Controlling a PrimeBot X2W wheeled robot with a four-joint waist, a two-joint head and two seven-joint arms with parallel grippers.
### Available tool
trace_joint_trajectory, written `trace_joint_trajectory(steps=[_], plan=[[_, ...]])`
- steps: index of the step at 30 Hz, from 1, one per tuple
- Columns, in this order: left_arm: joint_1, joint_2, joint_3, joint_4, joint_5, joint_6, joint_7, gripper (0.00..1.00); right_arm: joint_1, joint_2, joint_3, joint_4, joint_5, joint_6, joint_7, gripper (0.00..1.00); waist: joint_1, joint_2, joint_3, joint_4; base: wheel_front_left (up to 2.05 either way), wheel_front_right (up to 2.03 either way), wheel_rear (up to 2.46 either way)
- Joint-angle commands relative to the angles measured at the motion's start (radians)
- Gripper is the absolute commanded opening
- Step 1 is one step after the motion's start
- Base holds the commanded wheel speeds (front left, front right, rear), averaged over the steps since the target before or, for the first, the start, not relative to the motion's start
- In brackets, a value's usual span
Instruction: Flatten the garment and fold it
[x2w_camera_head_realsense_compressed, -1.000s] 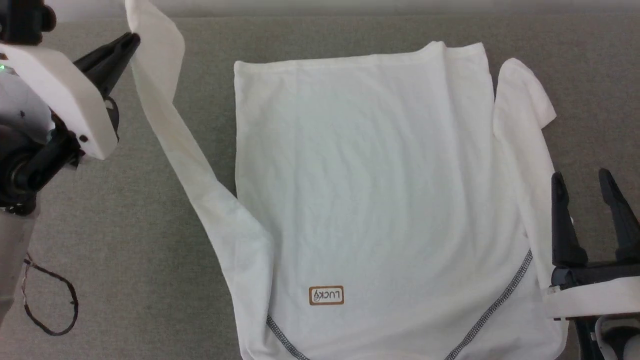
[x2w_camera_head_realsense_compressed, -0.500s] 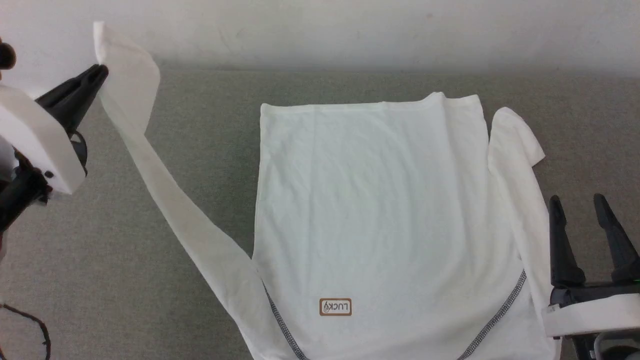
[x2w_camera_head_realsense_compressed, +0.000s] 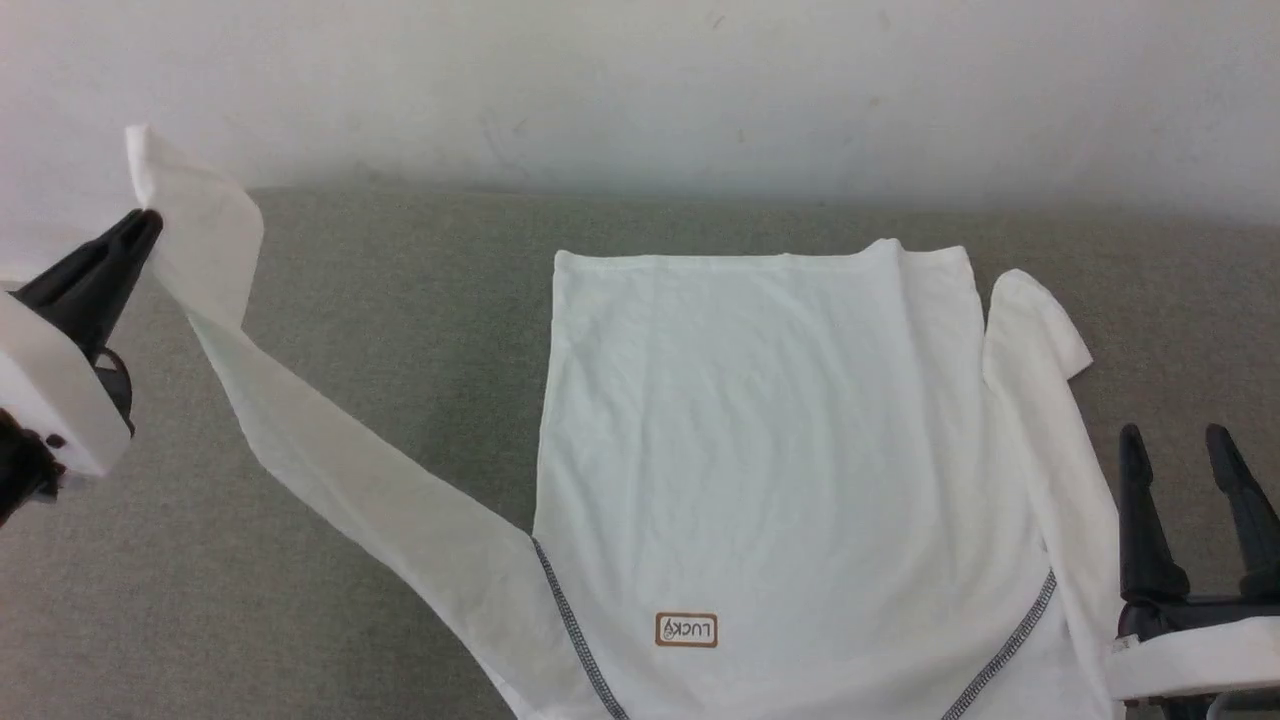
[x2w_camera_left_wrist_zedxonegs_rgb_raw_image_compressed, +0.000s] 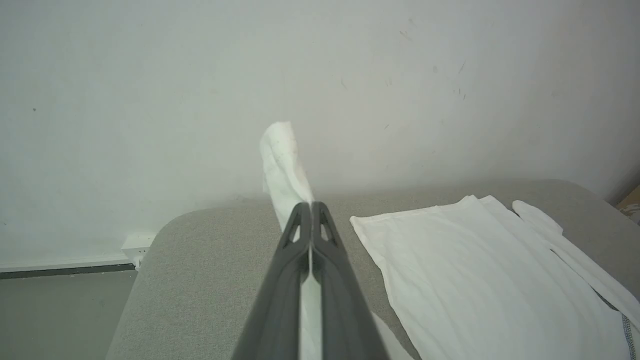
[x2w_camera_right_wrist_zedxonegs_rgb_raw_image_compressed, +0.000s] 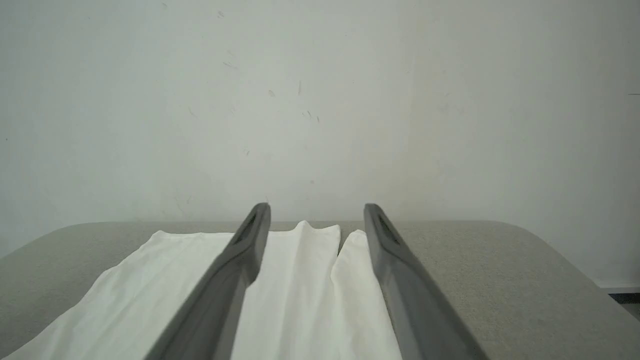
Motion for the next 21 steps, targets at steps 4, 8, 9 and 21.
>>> trace_joint_trajectory(steps=[4, 8, 9, 21], plan=[[0.043, -0.003, 0.014, -0.045, 0.0, 0.023, -0.024, 0.0, 0.013, 0.001, -0.011, -0.001, 0.01, -0.001, -0.006, 1.0, 0.0, 0.0, -0.011, 0.008, 0.0, 0.0, 0.0], [0.049, -0.038, -0.001, -0.137, 0.026, 0.066, -0.044, 0.0, 0.018, 0.001, -0.037, -0.009, 0.013, -0.001, -0.007, 1.0, 0.0, 0.0, -0.019, 0.014, 0.0, 0.0, 0.0], [0.049, -0.038, -0.001, -0.137, 0.026, 0.066, -0.044, 0.0, 0.018, 0.001, -0.037, -0.009, 0.013, -0.001, -0.007, 1.0, 0.0, 0.0, -0.019, 0.014, 0.0, 0.0, 0.0], [-0.143, -0.3, -0.295, -0.243, 0.134, 0.103, -0.021, 0.0, 0.013, 0.001, -0.107, -0.045, 0.017, -0.001, 0.0, 1.0, 0.0, 0.0, 0.004, 0.042, 0.0, 0.0, 0.0]])
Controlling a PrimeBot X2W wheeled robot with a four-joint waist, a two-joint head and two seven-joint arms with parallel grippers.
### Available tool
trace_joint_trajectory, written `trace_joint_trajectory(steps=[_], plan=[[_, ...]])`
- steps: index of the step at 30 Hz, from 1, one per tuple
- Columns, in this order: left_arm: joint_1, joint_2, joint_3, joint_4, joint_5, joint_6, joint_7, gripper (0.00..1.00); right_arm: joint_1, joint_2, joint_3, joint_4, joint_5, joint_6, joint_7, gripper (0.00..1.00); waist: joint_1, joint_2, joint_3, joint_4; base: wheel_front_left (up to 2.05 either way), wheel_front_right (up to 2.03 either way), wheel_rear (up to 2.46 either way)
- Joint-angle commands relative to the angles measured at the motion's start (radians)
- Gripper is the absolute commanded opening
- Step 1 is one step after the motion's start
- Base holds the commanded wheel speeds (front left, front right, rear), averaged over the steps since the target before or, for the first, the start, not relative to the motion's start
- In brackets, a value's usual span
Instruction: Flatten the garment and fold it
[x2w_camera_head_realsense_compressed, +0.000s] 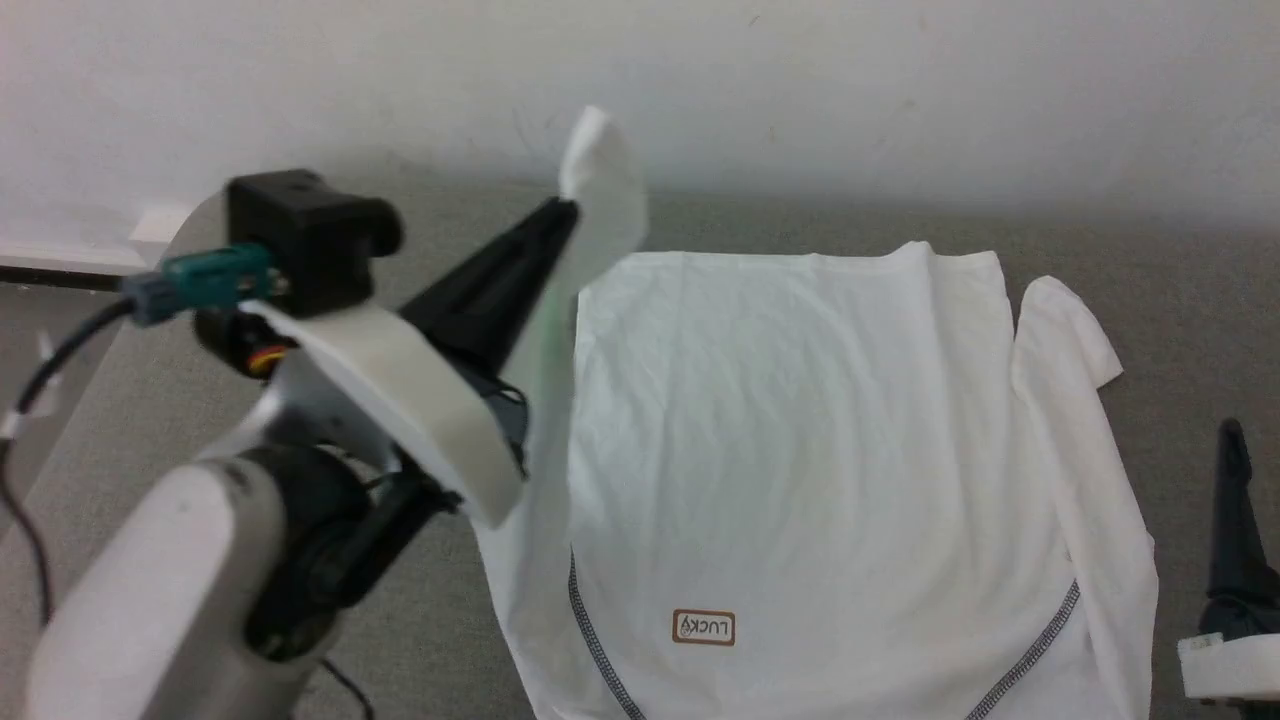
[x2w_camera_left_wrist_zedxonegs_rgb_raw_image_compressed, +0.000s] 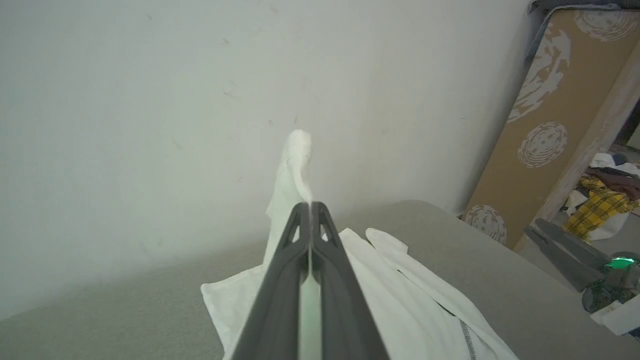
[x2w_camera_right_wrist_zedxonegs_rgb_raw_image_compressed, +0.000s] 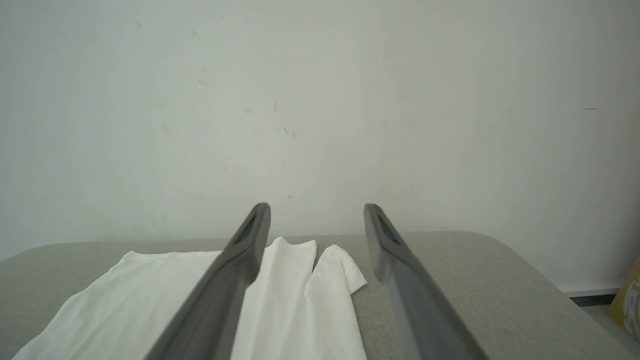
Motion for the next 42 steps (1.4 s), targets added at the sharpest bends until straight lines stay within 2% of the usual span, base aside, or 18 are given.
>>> trace_joint_trajectory(steps=[1, 5, 10, 13, 16, 23, 30, 37, 38, 39, 40, 42], plan=[[-0.03, -0.033, -0.03, 0.007, 0.014, -0.008, 0.003, 0.0, -0.003, 0.0, -0.008, -0.008, 0.002, -0.001, 0.001, 1.0, -0.0001, 0.0, 0.009, 0.003, 0.0, 0.0, 0.0], [-0.1, -0.159, -0.165, 0.067, 0.062, -0.036, -0.005, 0.0, -0.014, 0.0, -0.053, -0.028, 0.006, -0.001, 0.005, 1.0, -0.0001, 0.0, 0.024, 0.003, 0.0, 0.0, 0.0], [-0.12, -0.311, -0.328, 0.209, 0.124, -0.067, -0.047, 0.0, -0.02, 0.0, -0.13, -0.047, 0.014, -0.001, 0.013, 1.0, -0.0001, 0.0, 0.039, -0.013, 0.0, 0.0, 0.0], [-0.126, -0.381, -0.402, 0.31, 0.168, -0.088, -0.095, 0.0, -0.025, 0.0, -0.172, -0.058, 0.018, -0.001, 0.02, 1.0, -0.0001, 0.0, 0.052, -0.034, 0.0, 0.0, 0.0], [-0.134, -0.427, -0.48, 0.418, 0.23, -0.116, -0.15, 0.0, -0.031, 0.0, -0.193, -0.067, 0.02, -0.001, 0.027, 1.0, -0.0001, 0.0, 0.07, -0.058, 0.0, 0.0, 0.0], [-0.124, -0.482, -0.647, 0.664, 0.33, -0.17, -0.266, 0.0, -0.053, 0.0, -0.156, -0.064, 0.032, -0.001, 0.03, 1.0, -0.0001, 0.0, 0.114, -0.114, 0.0, 0.0, 0.0], [-0.081, -0.499, -0.761, 0.816, 0.305, -0.215, -0.294, 0.0, -0.072, 0.0, -0.118, -0.044, 0.033, -0.001, 0.018, 1.0, -0.0001, 0.0, 0.148, -0.152, 0.0, 0.0, 0.0], [-0.062, -0.5, -0.809, 0.842, 0.223, -0.218, -0.31, 0.0, -0.089, 0.0, -0.098, -0.028, 0.031, -0.001, 0.014, 1.0, -0.0001, 0.0, 0.155, -0.17, 0.0, 0.0, 0.0], [-0.065, -0.5, -0.812, 0.837, 0.214, -0.213, -0.317, 0.31, -0.09, 0.0, -0.099, -0.026, 0.031, -0.001, 0.013, 1.0, -0.0001, 0.0, 0.154, -0.17, 0.0, 0.0, 0.0], [-0.069, -0.5, -0.815, 0.831, 0.203, -0.208, -0.324, 0.7, -0.09, 0.0, -0.1, -0.024, 0.032, -0.001, 0.012, 1.0, -0.0001, 0.0, 0.153, -0.168, 0.0, 0.0, 0.0], [-0.072, -0.5, -0.816, 0.822, 0.187, -0.203, -0.331, 1.0, -0.089, 0.0, -0.102, -0.022, 0.033, -0.001, 0.011, 1.0, -0.0001, 0.0, 0.151, -0.165, 0.0, 0.0, 0.0], [-0.084, -0.5, -0.817, 0.803, 0.152, -0.191, -0.342, 1.0, -0.088, 0.0, -0.105, -0.018, 0.034, -0.001, 0.01, 1.0, -0.0001, 0.0, 0.148, -0.159, 0.0, 0.0, 0.0]])
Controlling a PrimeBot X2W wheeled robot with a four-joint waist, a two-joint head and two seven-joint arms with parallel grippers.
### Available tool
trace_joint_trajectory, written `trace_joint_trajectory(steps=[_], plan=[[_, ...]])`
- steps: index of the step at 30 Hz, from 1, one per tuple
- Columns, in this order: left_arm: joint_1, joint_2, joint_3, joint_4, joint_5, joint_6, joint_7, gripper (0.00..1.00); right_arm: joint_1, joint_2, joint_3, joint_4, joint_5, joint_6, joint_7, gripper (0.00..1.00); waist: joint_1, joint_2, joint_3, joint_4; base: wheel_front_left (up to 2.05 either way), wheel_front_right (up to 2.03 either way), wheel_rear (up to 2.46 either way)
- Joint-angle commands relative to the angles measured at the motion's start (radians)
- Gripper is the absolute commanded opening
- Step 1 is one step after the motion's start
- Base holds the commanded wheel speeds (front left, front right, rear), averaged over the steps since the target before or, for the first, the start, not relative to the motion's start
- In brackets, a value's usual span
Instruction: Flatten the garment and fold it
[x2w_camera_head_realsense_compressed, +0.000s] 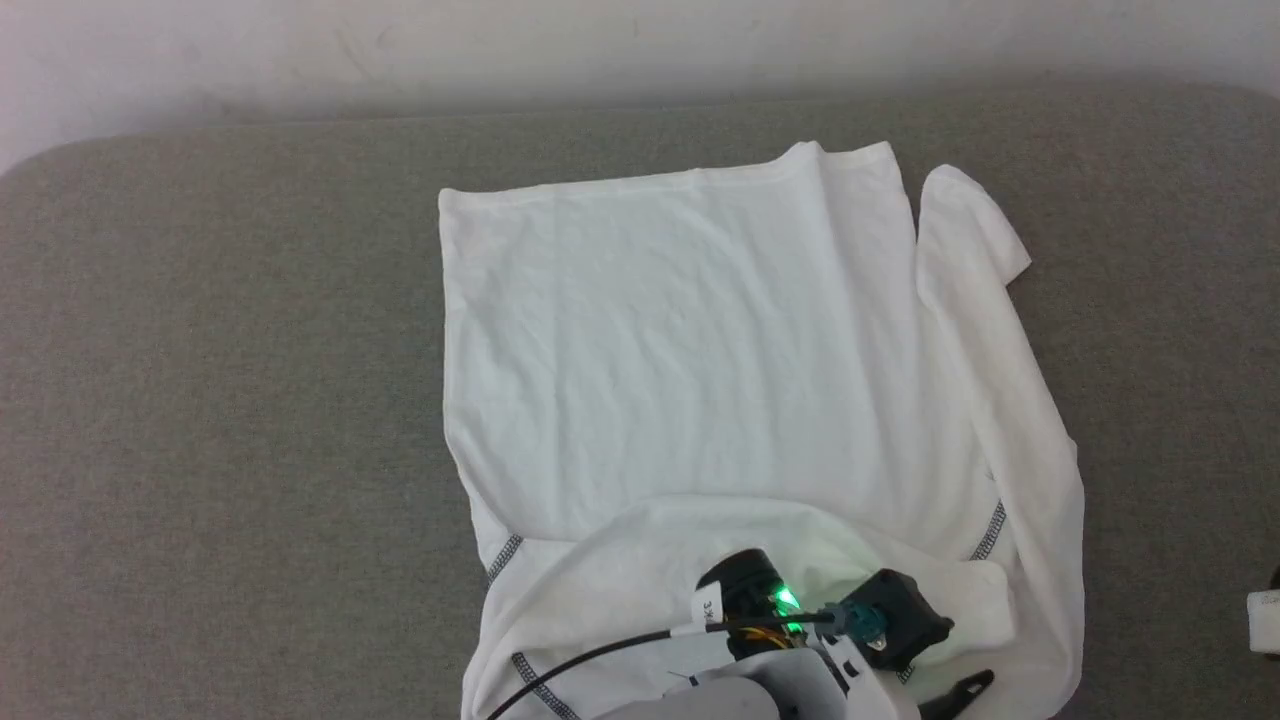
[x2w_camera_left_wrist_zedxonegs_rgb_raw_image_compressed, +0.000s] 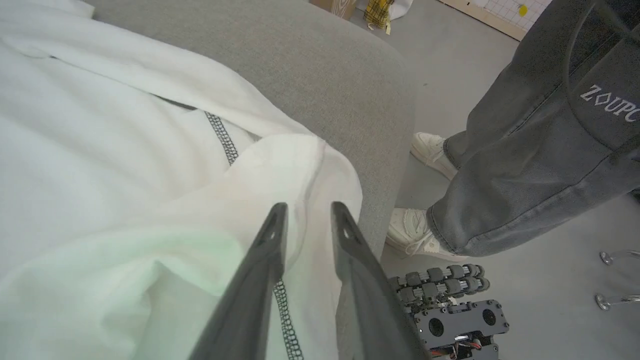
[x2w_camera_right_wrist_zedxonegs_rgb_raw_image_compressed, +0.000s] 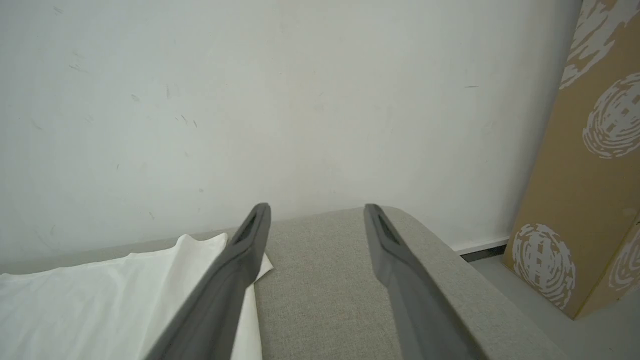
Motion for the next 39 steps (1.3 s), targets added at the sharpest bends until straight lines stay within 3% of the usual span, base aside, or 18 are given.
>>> trace_joint_trajectory(steps=[1, 6, 10, 12, 15, 19, 23, 26, 30, 33, 35, 39], plan=[[-0.018, -0.002, -0.002, -0.018, -0.027, 0.01, -0.012, 1.0, -0.01, 0.001, -0.001, 0.003, 0.005, -0.001, -0.006, 1.0, 0.0, 0.0, -0.006, 0.009, 0.0, 0.0, 0.0], [-0.056, -0.002, 0.059, -0.091, -0.158, 0.043, -0.052, 1.0, -0.007, 0.001, -0.003, 0.001, 0.007, -0.001, -0.005, 1.0, 0.0, 0.0, -0.019, 0.038, 0.0, 0.0, 0.0], [-0.102, 0.0, 0.174, -0.125, -0.202, 0.1, -0.136, 1.0, -0.006, 0.001, 0.008, -0.003, 0.006, -0.001, -0.002, 1.0, 0.0, 0.0, -0.029, 0.056, 0.0, 0.0, 0.0], [-0.11, 0.033, 0.242, -0.148, -0.209, 0.124, -0.19, 1.0, -0.005, 0.001, 0.02, -0.004, 0.008, -0.001, -0.002, 1.0, 0.0, 0.0, -0.033, 0.062, 0.0, 0.0, 0.0], [-0.088, 0.124, 0.35, -0.208, -0.224, 0.169, -0.263, 1.0, -0.003, 0.001, 0.039, 0.0, 0.009, -0.001, -0.002, 1.0, 0.0, 0.0, -0.036, 0.071, 0.0, 0.0, 0.0], [-0.012, 0.291, 0.468, -0.324, -0.219, 0.233, -0.322, 1.0, -0.001, 0.001, 0.063, 0.003, 0.008, -0.001, -0.005, 1.0, 0.0, 0.0, -0.033, 0.08, 0.0, 0.0, 0.0], [0.114, 0.452, 0.559, -0.45, -0.16, 0.297, -0.356, 1.0, 0.001, 0.001, 0.074, 0.009, 0.008, -0.001, -0.008, 1.0, 0.0, 0.0, -0.031, 0.093, 0.0, 0.0, 0.0], [0.236, 0.53, 0.646, -0.528, -0.089, 0.378, -0.366, 1.0, 0.003, 0.001, 0.085, 0.017, 0.012, -0.001, -0.012, 1.0, 0.0, 0.0, -0.03, 0.099, 0.0, 0.0, 0.0], [0.427, 0.514, 0.814, -0.658, 0.063, 0.472, -0.367, 1.0, 0.014, 0.001, 0.099, 0.04, 0.026, -0.001, -0.022, 1.0, 0.0, 0.0, -0.037, 0.111, 0.0, 0.0, 0.0], [0.534, 0.472, 0.895, -0.696, 0.115, 0.486, -0.367, 1.0, 0.02, 0.001, 0.108, 0.06, 0.035, -0.001, -0.03, 1.0, 0.0, 0.0, -0.043, 0.115, 0.0, 0.0, 0.0], [0.626, 0.403, 0.976, -0.723, 0.131, 0.463, -0.367, 1.0, 0.031, 0.001, 0.109, 0.077, 0.042, -0.001, -0.038, 1.0, 0.0, 0.0, -0.05, 0.123, 0.0, 0.0, 0.0], [0.743, 0.316, 1.069, -0.703, 0.184, 0.362, -0.367, 1.0, 0.05, 0.001, 0.114, 0.108, 0.048, -0.001, -0.048, 1.0, 0.0, 0.0, -0.061, 0.134, 0.0, 0.0, 0.0]])
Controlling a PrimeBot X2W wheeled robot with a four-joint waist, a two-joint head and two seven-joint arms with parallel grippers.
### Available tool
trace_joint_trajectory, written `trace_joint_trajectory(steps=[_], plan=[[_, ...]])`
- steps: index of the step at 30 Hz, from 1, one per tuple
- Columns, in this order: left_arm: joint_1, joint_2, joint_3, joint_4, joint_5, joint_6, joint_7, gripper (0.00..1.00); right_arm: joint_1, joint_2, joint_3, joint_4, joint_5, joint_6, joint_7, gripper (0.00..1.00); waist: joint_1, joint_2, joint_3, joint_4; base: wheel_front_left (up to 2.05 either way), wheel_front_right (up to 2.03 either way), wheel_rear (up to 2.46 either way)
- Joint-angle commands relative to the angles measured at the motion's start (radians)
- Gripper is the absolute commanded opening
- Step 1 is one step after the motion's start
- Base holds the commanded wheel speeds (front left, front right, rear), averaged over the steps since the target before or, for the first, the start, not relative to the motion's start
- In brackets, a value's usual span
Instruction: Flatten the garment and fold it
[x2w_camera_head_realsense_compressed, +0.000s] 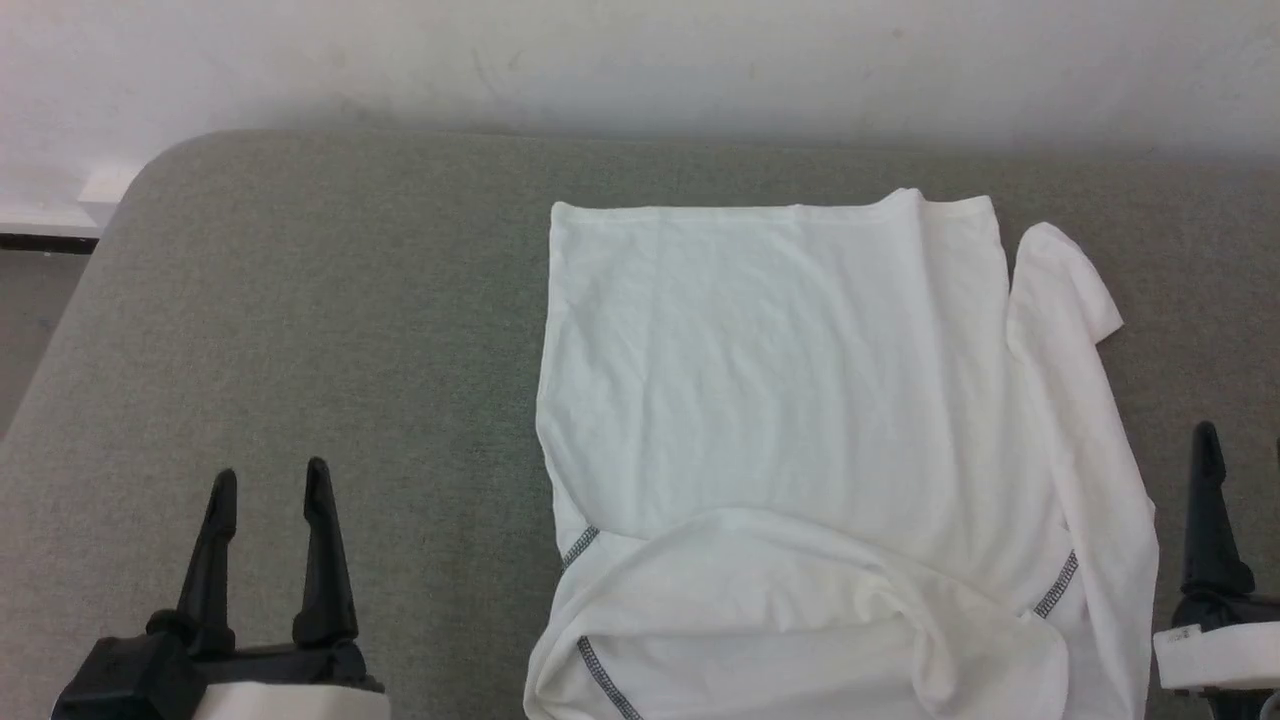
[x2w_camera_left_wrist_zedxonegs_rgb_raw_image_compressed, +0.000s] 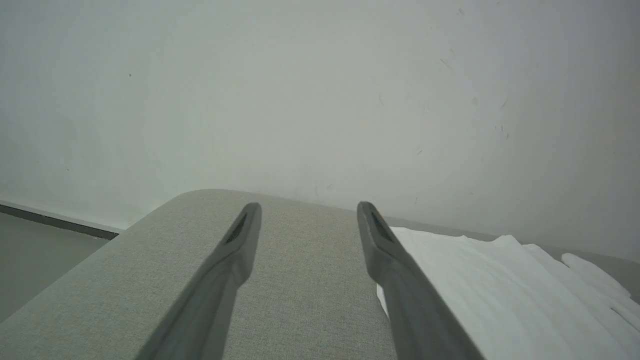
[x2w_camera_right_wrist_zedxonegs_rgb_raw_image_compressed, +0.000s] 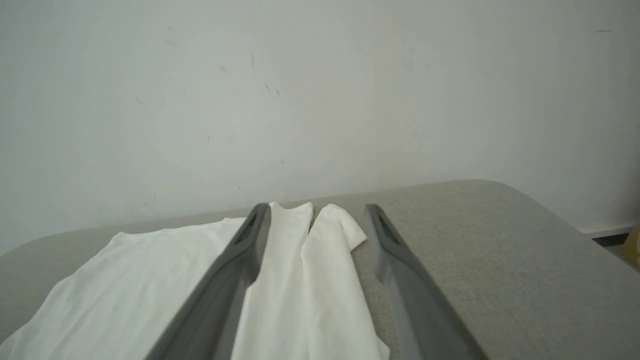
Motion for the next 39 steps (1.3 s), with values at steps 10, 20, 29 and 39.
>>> trace_joint_trajectory(steps=[10, 20, 29, 39], plan=[[0.001, -0.141, 0.114, 0.044, 0.085, -0.198, -0.005, 1.0, -0.078, 0.0, -0.009, -0.038, -0.011, -0.001, 0.063, 1.0, 0.0001, 0.0, 0.025, -0.007, 0.0, 0.0, 0.0], [-0.065, -0.209, 0.18, 0.055, 0.128, -0.31, -0.005, 1.0, -0.468, -0.005, -0.005, -0.093, -0.033, -0.001, 0.426, 1.0, 0.0001, 0.0, 0.169, -0.045, 0.0, 0.0, 0.0], [-0.179, -0.251, 0.202, 0.059, 0.156, -0.388, -0.005, 1.0, -0.861, -0.106, -0.039, 0.129, -0.106, -0.001, 0.761, 1.0, 0.0001, 0.0, 0.345, -0.03, 0.0, 0.0, 0.0], [-0.244, -0.278, 0.212, 0.075, 0.17, -0.431, -0.005, 1.0, -0.999, -0.049, -0.225, 0.279, -0.222, -0.001, 1.015, 1.0, 0.0001, 0.0, 0.468, 0.006, 0.0, 0.0, 0.0]])
